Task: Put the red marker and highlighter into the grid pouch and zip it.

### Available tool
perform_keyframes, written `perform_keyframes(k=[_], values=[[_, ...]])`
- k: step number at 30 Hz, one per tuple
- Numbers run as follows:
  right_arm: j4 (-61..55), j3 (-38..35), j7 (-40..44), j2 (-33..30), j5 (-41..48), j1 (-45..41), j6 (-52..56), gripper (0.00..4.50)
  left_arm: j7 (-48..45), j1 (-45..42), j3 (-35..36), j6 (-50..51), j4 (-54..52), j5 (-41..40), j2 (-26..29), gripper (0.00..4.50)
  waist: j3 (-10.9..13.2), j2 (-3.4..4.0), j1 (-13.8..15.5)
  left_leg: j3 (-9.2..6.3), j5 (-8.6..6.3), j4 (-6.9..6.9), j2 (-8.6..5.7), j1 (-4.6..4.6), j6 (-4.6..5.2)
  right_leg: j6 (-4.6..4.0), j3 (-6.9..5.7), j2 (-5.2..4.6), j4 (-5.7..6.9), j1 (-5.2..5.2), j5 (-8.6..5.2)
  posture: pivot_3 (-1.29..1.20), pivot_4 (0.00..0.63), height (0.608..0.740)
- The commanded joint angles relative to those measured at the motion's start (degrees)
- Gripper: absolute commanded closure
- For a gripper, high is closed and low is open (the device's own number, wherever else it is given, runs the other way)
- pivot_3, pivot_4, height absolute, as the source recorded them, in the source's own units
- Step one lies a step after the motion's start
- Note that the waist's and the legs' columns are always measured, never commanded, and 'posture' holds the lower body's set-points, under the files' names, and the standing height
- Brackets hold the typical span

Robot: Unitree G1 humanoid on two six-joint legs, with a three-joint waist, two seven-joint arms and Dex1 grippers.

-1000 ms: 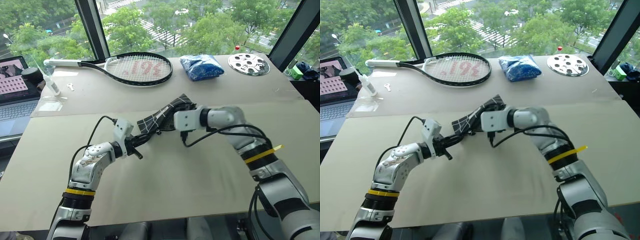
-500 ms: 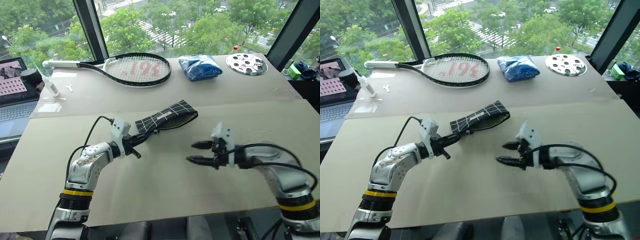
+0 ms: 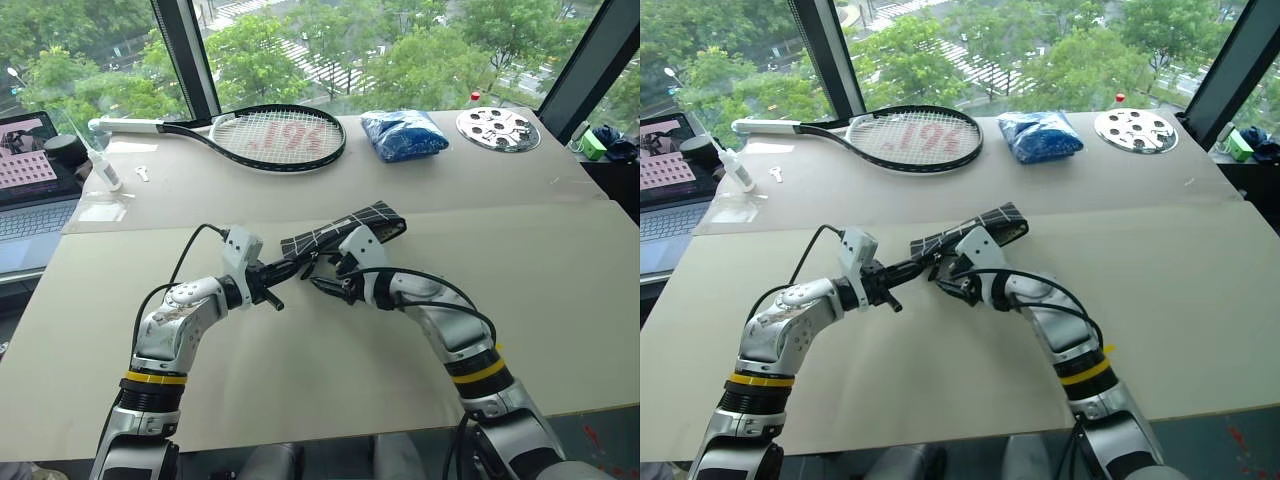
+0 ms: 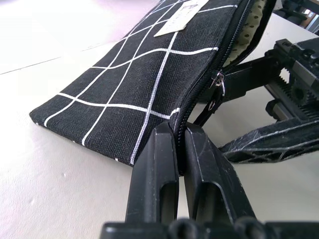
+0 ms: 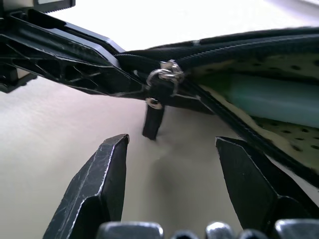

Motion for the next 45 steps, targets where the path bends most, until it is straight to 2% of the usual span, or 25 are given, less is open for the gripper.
perform_keyframes(k=[1,5,8,15,23,29,35,38,43,45], values=[[-0.2,-0.6,0.3,2.0,1.0,-3.1,-0.1,1.40,0.2,-0.4,0.8,-0.2,-2.4,-0.9,0.2,4.50,0.0,0.00,-0.1,0.01,0.00,0.00,0.00,0.00,0.00,0.00,0.00,0.00,0.00,-0.01,0.00,0.00,0.150,0.740],[3.4,-1.4,-0.9,3.8,0.5,-5.3,-0.7,1.40,0.4,-0.1,0.7,-0.1,-2.6,-1.1,0.1,4.50,0.0,0.01,-0.2,0.01,0.00,0.01,0.00,0.01,0.00,-0.01,0.01,0.00,0.02,-0.03,0.00,0.00,0.150,0.740],[6.6,-2.6,-2.9,5.0,-0.1,-6.9,-1.5,2.13,0.4,0.2,0.6,-0.2,-2.7,-1.2,0.1,4.50,0.0,0.01,-0.3,0.01,0.00,0.01,0.00,0.01,0.00,-0.01,0.01,0.00,0.20,-0.05,0.01,0.00,0.150,0.740],[5.4,-2.3,-0.7,3.2,0.4,-6.2,-1.9,4.47,0.6,0.6,0.6,-0.1,-2.8,-1.2,0.3,4.50,0.0,0.01,-0.6,0.11,0.00,0.08,-0.02,-0.31,-0.01,-0.05,0.02,-0.05,0.71,-0.69,0.02,0.00,0.150,0.740],[2.4,-5.3,0.1,-2.7,0.7,-4.9,1.5,4.47,0.7,0.6,0.7,-0.3,-2.6,-1.3,0.3,4.50,0.0,0.01,-0.8,0.11,0.00,0.10,-0.03,-0.38,-0.02,-0.06,0.02,-0.05,0.72,-0.73,0.03,0.00,0.150,0.740],[-0.9,-11.6,4.4,-16.6,1.3,-0.4,1.7,4.47,0.8,1.1,0.9,-0.1,-3.1,-1.5,0.6,4.50,0.0,0.01,0.1,0.13,0.00,0.13,-0.10,-0.46,-0.01,-0.06,0.01,-0.09,0.68,-0.74,0.03,0.00,0.150,0.740],[-0.6,-16.2,7.2,-24.2,3.2,2.3,0.8,4.47,0.3,1.2,0.8,0.0,-3.1,-1.7,0.9,4.50,0.0,0.00,-0.2,0.34,0.00,0.14,0.01,-0.45,-0.01,-0.07,0.04,-0.07,0.67,-0.74,0.03,0.00,0.150,0.740],[-4.8,-16.4,10.3,-25.0,6.2,4.3,1.7,3.57,0.0,0.7,0.5,-0.2,-2.6,-1.7,1.1,4.50,0.0,-0.01,0.2,0.41,0.00,0.17,0.01,-0.45,-0.01,-0.09,0.06,-0.09,0.67,-0.73,0.05,0.00,0.150,0.740],[-6.0,-18.8,8.4,-23.0,9.9,4.0,7.0,1.81,-0.6,0.2,0.0,-0.4,-2.2,-1.8,1.1,4.50,0.0,-0.01,0.2,0.43,0.00,0.26,0.01,-0.47,0.00,-0.10,0.08,-0.09,0.67,-0.73,0.06,0.00,0.150,0.740],[-7.5,-21.1,12.0,-24.2,15.6,5.0,12.3,1.20,-1.0,0.0,-0.3,-0.6,-2.1,-1.7,1.1,4.50,0.0,-0.01,0.3,0.42,0.00,0.28,0.00,-0.47,0.00,-0.12,0.08,-0.09,0.67,-0.73,0.07,0.00,0.150,0.740]])
